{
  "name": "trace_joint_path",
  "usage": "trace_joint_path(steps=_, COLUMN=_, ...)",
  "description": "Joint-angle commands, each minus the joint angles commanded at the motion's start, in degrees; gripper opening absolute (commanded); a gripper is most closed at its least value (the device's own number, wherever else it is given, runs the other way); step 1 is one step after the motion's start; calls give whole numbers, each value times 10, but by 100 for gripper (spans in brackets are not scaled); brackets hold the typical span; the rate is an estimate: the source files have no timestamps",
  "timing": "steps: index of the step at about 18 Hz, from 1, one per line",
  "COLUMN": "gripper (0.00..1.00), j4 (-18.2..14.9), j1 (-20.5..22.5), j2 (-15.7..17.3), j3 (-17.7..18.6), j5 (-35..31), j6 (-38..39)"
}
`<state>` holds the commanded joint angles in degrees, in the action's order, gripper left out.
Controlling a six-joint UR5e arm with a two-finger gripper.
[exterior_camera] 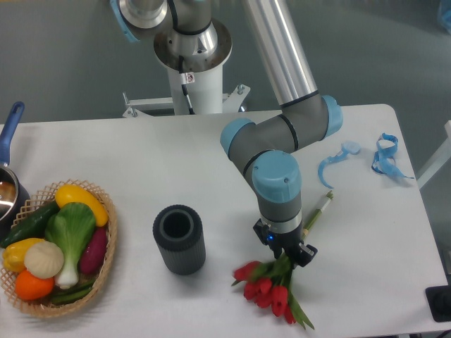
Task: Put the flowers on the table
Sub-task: 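Set the tulips on the table and open the gripper, then raise the open gripper away from the tulips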
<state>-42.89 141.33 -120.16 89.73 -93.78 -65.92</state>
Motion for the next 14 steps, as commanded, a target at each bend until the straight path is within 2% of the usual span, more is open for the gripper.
trace_joint_path(steps=4, gripper=100, j4=0, j1=0, j2=65, j3=-7, j5=-1, j6=-10)
trace_joint_path(steps=7, gripper=100, j4=-18, j1=10, j2=102, j3=-20, j5=4, j6=-20)
trace_joint_path(steps=9, gripper=100, j4=-56, j1=30, j2=117, j3=-26, j5=5, j6=-47)
trace_joint_path(steps=14, gripper=100, j4=-184, j1=83, j2=171, j3=-40, j5=46, j6=-129)
